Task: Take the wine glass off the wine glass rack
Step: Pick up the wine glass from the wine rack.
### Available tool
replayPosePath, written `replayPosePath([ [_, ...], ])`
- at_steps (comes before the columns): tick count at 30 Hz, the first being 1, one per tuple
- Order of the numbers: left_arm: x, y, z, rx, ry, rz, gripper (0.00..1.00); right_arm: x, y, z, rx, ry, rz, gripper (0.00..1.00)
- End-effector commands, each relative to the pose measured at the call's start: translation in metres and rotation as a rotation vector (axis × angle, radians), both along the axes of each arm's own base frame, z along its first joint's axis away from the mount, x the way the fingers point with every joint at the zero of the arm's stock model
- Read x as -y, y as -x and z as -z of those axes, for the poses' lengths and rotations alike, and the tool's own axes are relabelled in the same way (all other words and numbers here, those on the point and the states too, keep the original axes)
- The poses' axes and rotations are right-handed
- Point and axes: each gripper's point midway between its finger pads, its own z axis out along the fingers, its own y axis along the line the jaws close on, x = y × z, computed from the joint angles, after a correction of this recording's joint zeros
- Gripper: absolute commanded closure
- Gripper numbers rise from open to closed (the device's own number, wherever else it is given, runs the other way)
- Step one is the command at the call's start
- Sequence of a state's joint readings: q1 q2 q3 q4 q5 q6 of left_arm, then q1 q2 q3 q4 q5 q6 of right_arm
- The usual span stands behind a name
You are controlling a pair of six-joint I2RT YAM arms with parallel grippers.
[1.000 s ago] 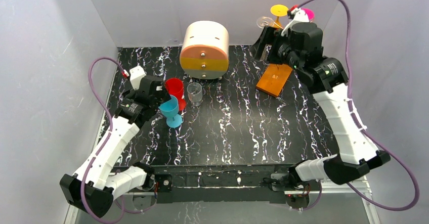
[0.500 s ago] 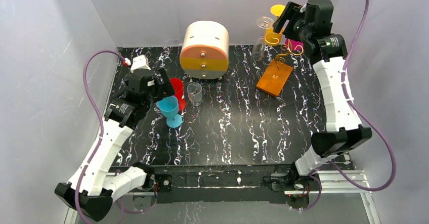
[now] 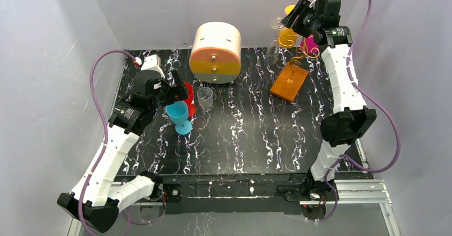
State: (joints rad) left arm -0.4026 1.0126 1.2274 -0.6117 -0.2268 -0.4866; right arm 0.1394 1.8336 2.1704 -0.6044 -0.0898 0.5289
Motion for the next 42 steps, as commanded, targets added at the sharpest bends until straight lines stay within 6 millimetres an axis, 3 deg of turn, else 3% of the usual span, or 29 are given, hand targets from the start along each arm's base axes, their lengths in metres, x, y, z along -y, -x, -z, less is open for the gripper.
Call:
replayPosePath([
  [1, -0.001, 0.002, -0.012, 0.034, 0.004, 0.01, 0.02, -0.002, -0.007, -0.027, 0.078, -0.036, -0.001, 0.38],
  [6, 0.0, 0.0, -0.012, 0.034, 0.005, 0.009, 0.02, 0.001, -0.015, -0.018, 0.061, -0.036, 0.015, 0.39],
  [9, 0.001, -0.001, -0.012, 0.036, 0.007, 0.012, 0.01, -0.001, -0.019, -0.01, 0.05, -0.048, 0.012, 0.45],
  [20, -0.004, 0.0, -0.014, 0.042, -0.011, 0.002, 0.02, -0.001, -0.036, 0.001, 0.054, -0.111, 0.05, 0.45],
  [34, -0.003, 0.0, -0.016, 0.044, -0.011, 0.008, 0.02, -0.008, -0.042, 0.015, 0.022, -0.127, 0.011, 0.52],
  [42, -0.001, 0.0, -0.016, 0.042, -0.005, 0.015, 0.02, -0.006, -0.046, 0.016, 0.016, -0.147, 0.012, 0.62],
])
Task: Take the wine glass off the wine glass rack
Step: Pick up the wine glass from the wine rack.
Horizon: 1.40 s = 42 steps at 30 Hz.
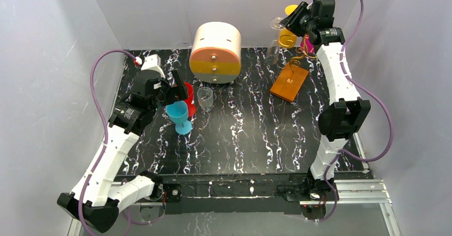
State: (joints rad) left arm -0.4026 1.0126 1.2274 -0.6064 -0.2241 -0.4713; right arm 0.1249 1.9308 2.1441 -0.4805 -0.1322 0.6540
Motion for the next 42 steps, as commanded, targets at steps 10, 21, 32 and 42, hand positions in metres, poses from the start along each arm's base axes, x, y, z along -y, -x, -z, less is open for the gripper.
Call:
replayPosePath([
  [10, 0.001, 0.0, -0.015, 0.026, 0.016, 0.011, 0.02, 0.005, -0.005, -0.018, 0.051, -0.053, -0.006, 0.74],
  [21, 0.001, 0.001, -0.011, 0.013, 0.014, 0.01, 0.02, 0.001, -0.006, -0.012, 0.024, -0.11, -0.044, 0.88],
  [32, 0.0, 0.001, -0.01, 0.009, 0.008, 0.007, 0.02, -0.001, -0.004, -0.013, 0.01, -0.143, -0.066, 0.99],
  [42, 0.0, 0.001, -0.011, 0.011, 0.006, 0.005, 0.01, -0.004, -0.001, 0.0, -0.027, -0.124, -0.095, 0.78],
])
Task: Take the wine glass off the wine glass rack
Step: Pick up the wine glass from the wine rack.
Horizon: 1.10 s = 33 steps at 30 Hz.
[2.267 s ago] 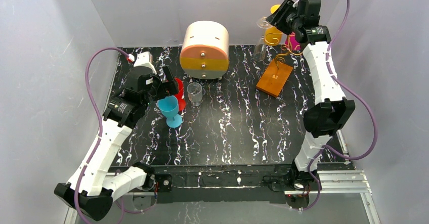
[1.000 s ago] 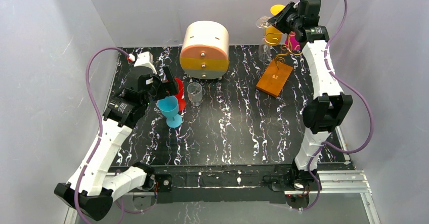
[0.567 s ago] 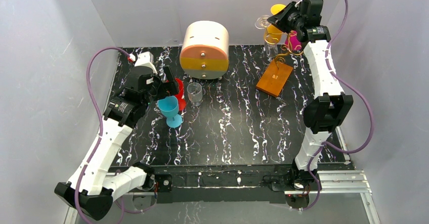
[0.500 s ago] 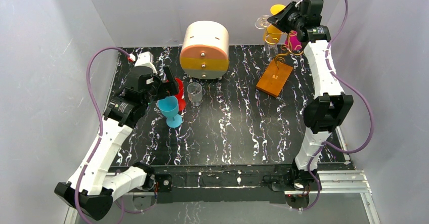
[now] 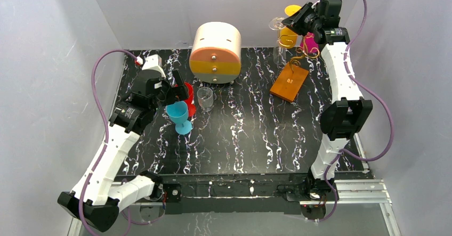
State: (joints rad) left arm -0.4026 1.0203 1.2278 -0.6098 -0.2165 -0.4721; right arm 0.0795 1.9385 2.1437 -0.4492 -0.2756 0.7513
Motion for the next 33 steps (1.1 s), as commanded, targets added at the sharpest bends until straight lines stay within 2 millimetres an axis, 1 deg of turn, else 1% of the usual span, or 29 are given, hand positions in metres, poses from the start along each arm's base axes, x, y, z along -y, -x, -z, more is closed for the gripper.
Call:
replayPosePath([
  [1, -0.002, 0.001, -0.014, 0.022, 0.006, -0.001, 0.02, -0.004, -0.004, 0.007, -0.006, 0.008, -0.038, 0.76],
  [7, -0.002, 0.0, -0.015, 0.024, 0.005, -0.001, 0.02, -0.007, -0.007, 0.006, -0.005, -0.004, -0.051, 0.77],
  [13, 0.0, -0.002, -0.014, 0.017, 0.005, 0.004, 0.02, -0.006, -0.006, 0.002, 0.0, -0.01, -0.04, 0.94],
  [15, 0.001, -0.002, -0.013, 0.016, 0.008, 0.004, 0.01, -0.005, -0.006, -0.001, 0.007, -0.014, -0.034, 0.99],
  [20, 0.001, -0.002, -0.011, 0.012, 0.008, 0.006, 0.02, -0.005, -0.004, -0.007, 0.011, -0.034, -0.031, 0.99],
  [24, 0.001, -0.002, -0.011, 0.013, 0.007, 0.003, 0.02, -0.009, -0.004, -0.018, 0.023, -0.1, -0.047, 0.99],
  [28, 0.001, -0.002, -0.014, 0.017, 0.01, 0.005, 0.02, -0.008, -0.009, -0.026, 0.034, -0.153, -0.038, 0.99],
  [33, 0.001, -0.001, -0.016, 0.022, 0.01, 0.009, 0.02, -0.005, -0.014, -0.034, 0.051, -0.173, -0.019, 0.99],
])
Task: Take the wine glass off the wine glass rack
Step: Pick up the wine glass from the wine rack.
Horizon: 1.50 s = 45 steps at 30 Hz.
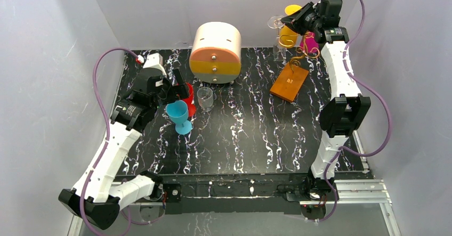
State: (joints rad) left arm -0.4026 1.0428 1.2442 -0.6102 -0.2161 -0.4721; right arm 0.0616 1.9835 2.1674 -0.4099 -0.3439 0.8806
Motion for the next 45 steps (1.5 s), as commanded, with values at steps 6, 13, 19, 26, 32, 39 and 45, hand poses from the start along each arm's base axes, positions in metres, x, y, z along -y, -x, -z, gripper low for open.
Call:
replayPosePath([
  [6, -0.002, 0.004, -0.014, 0.027, 0.011, 0.006, 0.02, -0.001, -0.007, -0.034, 0.09, -0.063, -0.001, 0.99],
  [13, -0.001, 0.005, -0.016, 0.031, 0.015, 0.008, 0.02, -0.001, -0.011, -0.046, 0.118, -0.095, 0.011, 0.99],
  [19, -0.002, 0.005, -0.018, 0.037, 0.015, 0.007, 0.02, 0.005, -0.014, -0.051, 0.132, -0.081, 0.051, 0.99],
  [26, -0.002, 0.006, -0.019, 0.039, 0.019, 0.01, 0.02, 0.012, -0.012, -0.059, 0.157, -0.059, 0.091, 0.99],
  [32, -0.001, 0.006, -0.018, 0.037, 0.021, 0.012, 0.02, 0.015, -0.006, -0.066, 0.17, -0.065, 0.101, 0.99],
  [39, 0.0, 0.007, -0.018, 0.035, 0.026, 0.016, 0.02, 0.021, -0.003, -0.071, 0.179, -0.061, 0.125, 0.99],
  [45, 0.001, 0.007, -0.018, 0.034, 0.027, 0.019, 0.02, 0.023, 0.0, -0.07, 0.179, -0.05, 0.129, 0.99],
])
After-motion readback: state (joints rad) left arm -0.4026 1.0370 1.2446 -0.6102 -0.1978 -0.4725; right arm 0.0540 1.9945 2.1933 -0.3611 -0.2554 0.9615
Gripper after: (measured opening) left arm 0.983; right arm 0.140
